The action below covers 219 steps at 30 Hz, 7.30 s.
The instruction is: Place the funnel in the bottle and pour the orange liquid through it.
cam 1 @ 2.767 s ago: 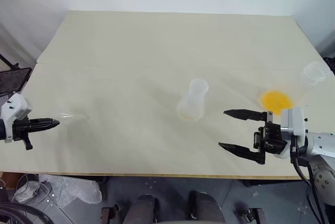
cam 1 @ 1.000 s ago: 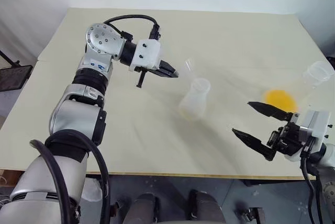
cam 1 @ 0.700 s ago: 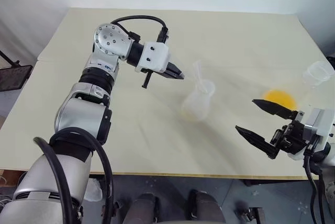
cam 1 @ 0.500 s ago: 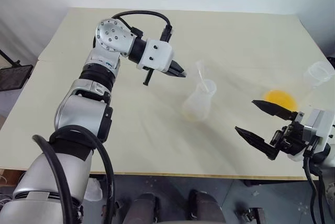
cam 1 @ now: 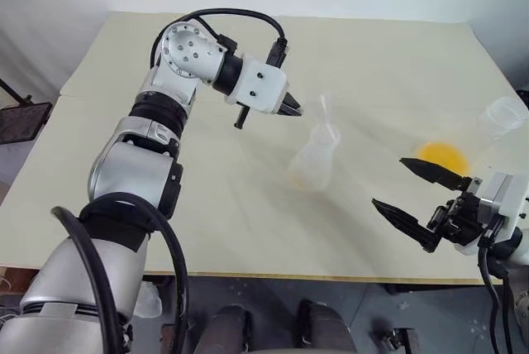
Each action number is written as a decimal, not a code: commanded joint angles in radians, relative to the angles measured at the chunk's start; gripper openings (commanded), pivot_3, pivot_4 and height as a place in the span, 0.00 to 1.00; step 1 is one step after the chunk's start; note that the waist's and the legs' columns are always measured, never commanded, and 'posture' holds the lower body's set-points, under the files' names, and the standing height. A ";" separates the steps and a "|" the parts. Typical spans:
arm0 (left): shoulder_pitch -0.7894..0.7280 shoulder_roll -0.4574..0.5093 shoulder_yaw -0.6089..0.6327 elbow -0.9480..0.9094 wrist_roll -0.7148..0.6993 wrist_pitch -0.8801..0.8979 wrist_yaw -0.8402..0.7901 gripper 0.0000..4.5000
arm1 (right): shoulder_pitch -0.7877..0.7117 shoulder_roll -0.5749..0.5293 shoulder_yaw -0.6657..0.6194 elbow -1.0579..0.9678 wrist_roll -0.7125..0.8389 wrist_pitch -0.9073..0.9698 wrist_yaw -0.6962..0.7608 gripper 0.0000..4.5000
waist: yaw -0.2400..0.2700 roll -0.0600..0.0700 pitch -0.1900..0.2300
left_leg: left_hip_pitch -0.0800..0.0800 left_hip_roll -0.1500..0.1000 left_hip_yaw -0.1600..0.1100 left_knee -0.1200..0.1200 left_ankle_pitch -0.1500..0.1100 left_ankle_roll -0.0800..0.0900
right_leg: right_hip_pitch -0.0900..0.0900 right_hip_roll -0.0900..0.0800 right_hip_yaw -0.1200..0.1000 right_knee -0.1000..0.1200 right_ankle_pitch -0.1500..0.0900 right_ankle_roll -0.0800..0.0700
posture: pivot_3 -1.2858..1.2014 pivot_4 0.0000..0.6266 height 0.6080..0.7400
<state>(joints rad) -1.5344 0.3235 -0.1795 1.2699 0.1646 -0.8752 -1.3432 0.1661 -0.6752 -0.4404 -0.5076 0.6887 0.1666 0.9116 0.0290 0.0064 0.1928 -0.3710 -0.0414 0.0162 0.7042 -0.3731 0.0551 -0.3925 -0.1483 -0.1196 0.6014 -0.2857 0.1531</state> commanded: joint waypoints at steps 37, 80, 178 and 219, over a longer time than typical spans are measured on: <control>-0.120 0.002 -0.138 -0.011 0.138 -0.286 0.116 0.55 | -0.029 -0.006 -0.014 -0.003 -0.022 -0.021 0.007 1.00 | 0.004 0.000 0.000 | 0.000 0.000 0.000 0.001 0.000 0.000 | 0.000 0.000 0.000 0.000 0.000 0.000 | 0.52 0.24 1.00; 1.064 0.088 0.207 -1.180 -0.563 1.048 0.191 0.99 | 0.146 0.244 -0.196 -0.226 -0.292 0.294 -0.760 1.00 | -0.003 0.009 -0.006 | 0.003 -0.002 -0.004 0.012 -0.001 -0.001 | 0.001 0.001 0.015 0.012 0.000 0.000 | 0.52 0.24 1.00; 0.577 0.009 0.180 -0.480 -0.504 0.736 -0.125 1.00 | -0.671 -0.169 0.634 0.001 -1.328 0.091 -0.559 0.54 | -0.007 0.012 -0.004 | -0.003 -0.001 -0.003 0.010 0.000 -0.001 | -0.003 0.002 0.011 0.007 0.000 -0.001 | 0.52 0.24 1.00; 0.590 -0.008 0.236 -0.547 -0.551 0.799 -0.110 1.00 | -0.654 -0.147 0.534 0.105 -1.518 -0.239 -0.585 0.54 | -0.008 0.012 -0.004 | -0.003 -0.001 -0.004 0.010 0.000 -0.001 | -0.002 0.002 0.011 0.007 0.000 0.000 | 0.52 0.24 1.00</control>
<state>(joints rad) -0.9462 0.3172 0.0405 0.7592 -0.3656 -0.0772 -1.4512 -0.4850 -0.8222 0.1456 -0.3843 -0.8204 -0.0654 0.3458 0.0213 0.0182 0.1890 -0.3743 -0.0428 0.0121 0.7141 -0.3735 0.0540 -0.3949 -0.1467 -0.1090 0.6085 -0.2859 0.1527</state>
